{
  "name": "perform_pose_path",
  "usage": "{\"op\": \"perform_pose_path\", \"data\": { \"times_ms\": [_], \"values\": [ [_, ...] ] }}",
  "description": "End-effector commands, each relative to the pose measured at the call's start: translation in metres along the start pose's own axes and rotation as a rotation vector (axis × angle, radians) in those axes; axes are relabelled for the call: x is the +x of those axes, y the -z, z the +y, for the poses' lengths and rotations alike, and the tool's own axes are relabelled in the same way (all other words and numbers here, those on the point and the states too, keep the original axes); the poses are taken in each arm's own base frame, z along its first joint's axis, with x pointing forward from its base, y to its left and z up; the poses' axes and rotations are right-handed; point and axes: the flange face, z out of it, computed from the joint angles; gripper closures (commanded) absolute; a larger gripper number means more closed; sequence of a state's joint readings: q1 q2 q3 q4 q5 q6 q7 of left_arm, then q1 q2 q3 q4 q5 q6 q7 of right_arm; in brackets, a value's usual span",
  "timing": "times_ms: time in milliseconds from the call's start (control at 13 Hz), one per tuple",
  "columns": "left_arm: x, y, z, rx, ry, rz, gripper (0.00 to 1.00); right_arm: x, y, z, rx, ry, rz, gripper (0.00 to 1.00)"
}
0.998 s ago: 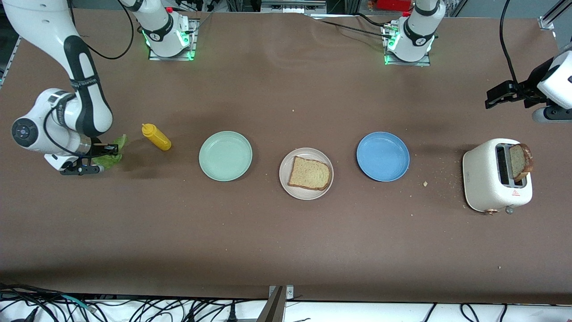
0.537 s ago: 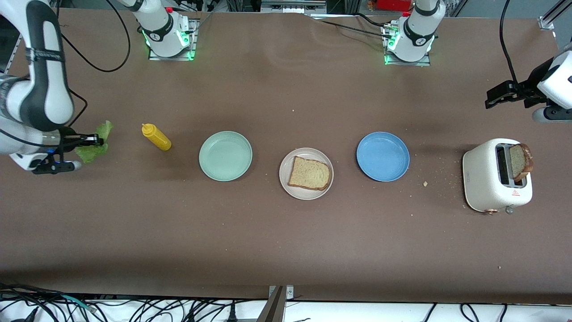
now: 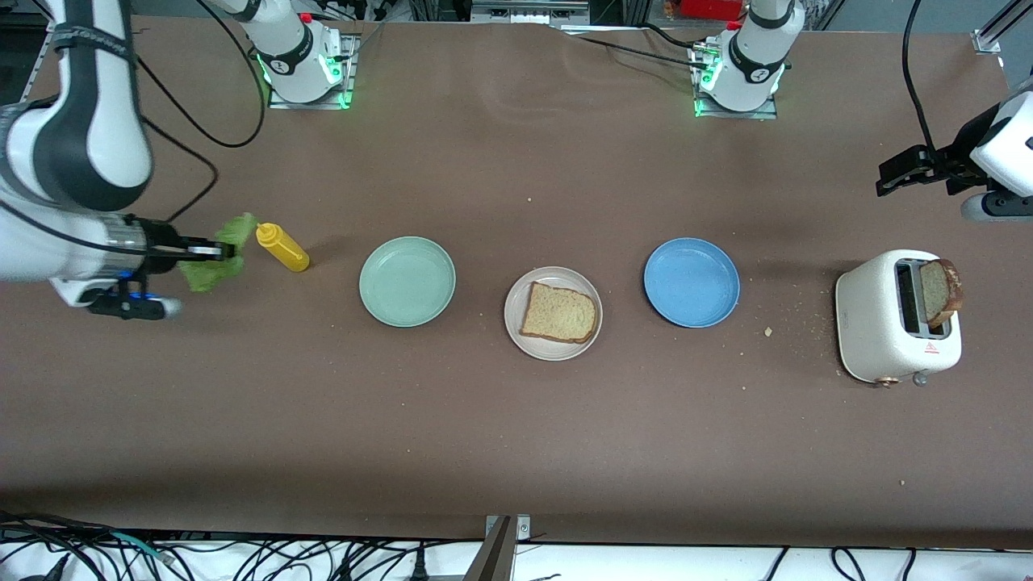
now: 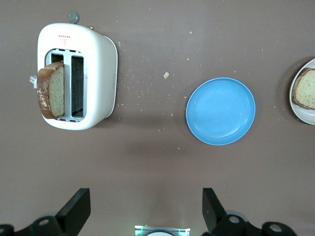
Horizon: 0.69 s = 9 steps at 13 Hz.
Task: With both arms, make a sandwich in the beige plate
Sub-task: 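Grasp the lettuce leaf with the right gripper and carry it toward the plates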
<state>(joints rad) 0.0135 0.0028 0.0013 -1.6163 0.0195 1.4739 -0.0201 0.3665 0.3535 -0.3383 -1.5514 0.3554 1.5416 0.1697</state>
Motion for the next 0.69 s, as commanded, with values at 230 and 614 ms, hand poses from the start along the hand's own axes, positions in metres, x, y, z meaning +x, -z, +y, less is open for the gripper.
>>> {"op": "perform_pose_path", "data": {
  "times_ms": [230, 614],
  "values": [
    [-0.002, 0.004, -0.001, 0.043, 0.008, 0.004, 0.00, -0.012, -0.047, -0.153, 0.097, -0.401, 0.032, 1.00],
    [-0.001, 0.003, -0.001, 0.043, 0.009, 0.002, 0.00, -0.022, -0.131, -0.266, 0.271, -0.736, 0.051, 1.00]
  ]
}}
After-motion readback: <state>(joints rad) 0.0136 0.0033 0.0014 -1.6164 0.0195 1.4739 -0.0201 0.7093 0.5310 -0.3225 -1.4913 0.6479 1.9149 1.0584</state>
